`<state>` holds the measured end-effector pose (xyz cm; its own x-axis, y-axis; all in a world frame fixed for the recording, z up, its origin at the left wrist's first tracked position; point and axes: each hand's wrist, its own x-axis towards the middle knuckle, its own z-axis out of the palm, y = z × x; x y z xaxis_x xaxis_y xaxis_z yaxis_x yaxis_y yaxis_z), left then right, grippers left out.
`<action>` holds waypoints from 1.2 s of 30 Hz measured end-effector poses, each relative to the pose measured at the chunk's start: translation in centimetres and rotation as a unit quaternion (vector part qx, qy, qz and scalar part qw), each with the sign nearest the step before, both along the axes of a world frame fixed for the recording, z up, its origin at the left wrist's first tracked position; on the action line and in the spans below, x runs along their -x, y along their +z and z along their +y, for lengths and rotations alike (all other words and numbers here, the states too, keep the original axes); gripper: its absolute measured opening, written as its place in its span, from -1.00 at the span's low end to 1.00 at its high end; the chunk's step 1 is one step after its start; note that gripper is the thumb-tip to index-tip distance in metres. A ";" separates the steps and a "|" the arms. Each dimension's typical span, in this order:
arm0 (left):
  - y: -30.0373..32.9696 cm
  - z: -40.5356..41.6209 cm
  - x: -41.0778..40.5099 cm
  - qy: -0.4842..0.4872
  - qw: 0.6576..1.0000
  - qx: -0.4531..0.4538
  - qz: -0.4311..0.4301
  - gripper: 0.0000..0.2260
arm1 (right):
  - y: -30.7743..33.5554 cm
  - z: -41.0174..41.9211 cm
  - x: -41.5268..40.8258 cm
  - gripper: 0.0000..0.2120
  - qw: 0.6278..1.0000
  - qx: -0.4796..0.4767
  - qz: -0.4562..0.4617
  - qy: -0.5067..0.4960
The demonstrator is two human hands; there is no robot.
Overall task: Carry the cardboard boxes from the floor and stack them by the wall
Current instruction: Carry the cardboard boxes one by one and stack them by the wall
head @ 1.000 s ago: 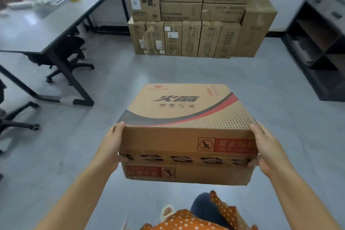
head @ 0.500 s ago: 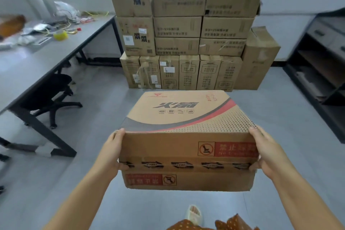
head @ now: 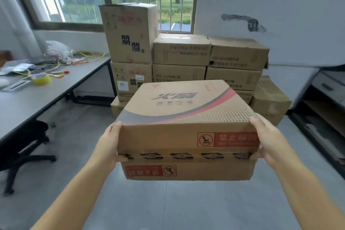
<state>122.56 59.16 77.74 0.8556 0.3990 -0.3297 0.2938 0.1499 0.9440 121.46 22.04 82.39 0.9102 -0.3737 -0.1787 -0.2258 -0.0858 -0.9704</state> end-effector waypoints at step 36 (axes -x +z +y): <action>21.2 -4.1 -81.0 -0.034 0.960 0.061 -0.270 -0.89 | 20.0 -4.0 -80.4 -0.58 0.975 -0.004 -0.217 -0.044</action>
